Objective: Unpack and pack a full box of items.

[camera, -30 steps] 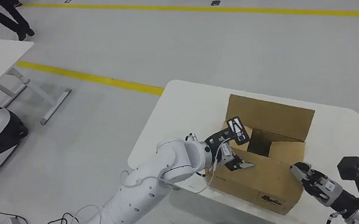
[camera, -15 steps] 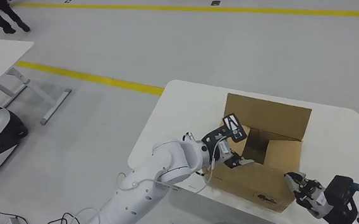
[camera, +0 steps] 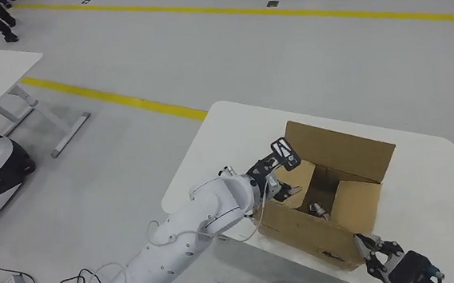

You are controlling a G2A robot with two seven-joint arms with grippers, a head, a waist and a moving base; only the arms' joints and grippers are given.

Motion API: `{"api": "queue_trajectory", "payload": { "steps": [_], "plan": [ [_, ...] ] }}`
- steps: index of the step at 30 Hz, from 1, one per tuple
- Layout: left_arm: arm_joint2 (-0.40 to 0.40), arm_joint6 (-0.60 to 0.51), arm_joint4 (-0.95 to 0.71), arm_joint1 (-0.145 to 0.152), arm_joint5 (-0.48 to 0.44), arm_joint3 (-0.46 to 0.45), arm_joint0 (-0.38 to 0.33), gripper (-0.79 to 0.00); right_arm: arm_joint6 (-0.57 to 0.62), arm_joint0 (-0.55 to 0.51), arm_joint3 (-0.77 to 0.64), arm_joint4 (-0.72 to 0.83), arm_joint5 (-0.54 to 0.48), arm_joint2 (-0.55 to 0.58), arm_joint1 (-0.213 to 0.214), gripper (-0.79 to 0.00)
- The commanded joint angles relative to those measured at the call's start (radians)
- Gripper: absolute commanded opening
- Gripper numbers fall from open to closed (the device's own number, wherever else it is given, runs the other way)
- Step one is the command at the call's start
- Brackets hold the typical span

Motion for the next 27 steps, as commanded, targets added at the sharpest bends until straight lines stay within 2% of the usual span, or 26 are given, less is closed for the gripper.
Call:
{"api": "queue_trajectory", "payload": {
  "steps": [1,10,13,14,15,16,18,19,20,23,27],
  "plan": [
    [0.033,-0.043,0.024,-0.006,0.004,0.023,-0.023,-0.785,-0.021,-0.005,0.001,-0.022,0.004,-0.003,0.001,-0.785],
    [0.113,-0.161,-0.01,-0.027,-0.028,0.09,-0.093,-0.785,-0.066,-0.016,0.001,-0.062,0.026,-0.009,0.003,-0.779],
    [0.122,-0.194,-0.027,-0.03,-0.055,0.095,-0.106,-0.785,-0.071,-0.017,0.0,-0.063,0.036,-0.011,0.003,-0.613],
    [0.124,-0.202,-0.032,-0.031,-0.061,0.094,-0.107,-0.785,-0.071,-0.017,0.0,-0.062,0.038,-0.011,0.003,-0.477],
    [0.125,-0.21,-0.039,-0.031,-0.069,0.093,-0.108,-0.785,-0.073,-0.017,-0.001,-0.06,0.042,-0.011,0.003,-0.449],
    [0.124,-0.214,-0.051,-0.031,-0.077,0.091,-0.107,-0.785,-0.074,-0.017,-0.002,-0.057,0.045,-0.011,0.003,-0.302],
    [0.123,-0.23,-0.048,-0.03,-0.091,0.089,-0.107,-0.785,-0.077,-0.017,-0.004,-0.047,0.05,-0.01,0.003,-0.191],
    [0.124,-0.234,-0.052,-0.03,-0.099,0.086,-0.105,-0.785,-0.078,-0.018,-0.004,-0.038,0.05,-0.009,0.002,-0.095],
    [0.123,-0.234,-0.056,-0.029,-0.106,0.083,-0.103,-0.785,-0.077,-0.017,-0.004,-0.03,0.052,-0.006,0.002,-0.043],
    [0.132,-0.252,-0.054,-0.028,-0.136,0.072,-0.096,-0.785,-0.087,-0.023,-0.009,0.016,0.046,0.007,0.003,0.0],
    [0.133,-0.267,-0.051,-0.026,-0.152,0.056,-0.087,-0.785,-0.088,-0.038,-0.015,0.093,0.018,0.05,0.005,0.0]
  ]
}}
